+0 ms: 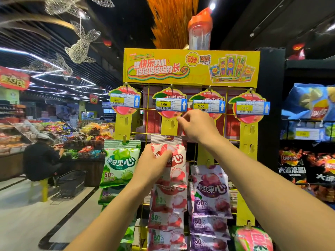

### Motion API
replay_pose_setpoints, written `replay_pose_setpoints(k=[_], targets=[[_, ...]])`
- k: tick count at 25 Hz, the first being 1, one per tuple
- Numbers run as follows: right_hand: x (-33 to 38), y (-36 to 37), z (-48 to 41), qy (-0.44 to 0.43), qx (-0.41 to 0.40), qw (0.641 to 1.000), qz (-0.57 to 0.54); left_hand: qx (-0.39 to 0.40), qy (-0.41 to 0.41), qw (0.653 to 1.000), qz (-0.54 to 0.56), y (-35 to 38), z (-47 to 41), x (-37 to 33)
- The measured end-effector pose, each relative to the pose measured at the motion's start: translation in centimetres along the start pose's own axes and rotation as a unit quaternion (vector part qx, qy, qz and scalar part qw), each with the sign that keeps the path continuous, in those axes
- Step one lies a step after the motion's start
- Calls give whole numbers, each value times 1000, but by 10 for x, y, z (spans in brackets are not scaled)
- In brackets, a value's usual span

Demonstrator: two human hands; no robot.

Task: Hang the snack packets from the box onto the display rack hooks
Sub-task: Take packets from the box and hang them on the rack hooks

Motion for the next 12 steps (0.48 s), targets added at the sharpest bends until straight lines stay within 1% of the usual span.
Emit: replay_pose_setpoints(k=[5,7,12], targets=[[2,11,-9,7,-3,1000,13,5,5,1000,-20,5,-22,-1],[-1,13,-8,14,-11,1000,14,7,-2,1000,-22,5,-28,1],[0,15,-4,-3,-22,1000,7,-1,-25,999,-42,5,-31,2]])
Point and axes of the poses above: each hand's wrist, its own z-axis away from the middle knuckle, its own y-axis out of the palm, x = y × z, the point moved 9 cm from there along -z, towards the middle knuckle, and after that the axes turned 6 degrees about -y, right-handed, at the moved point
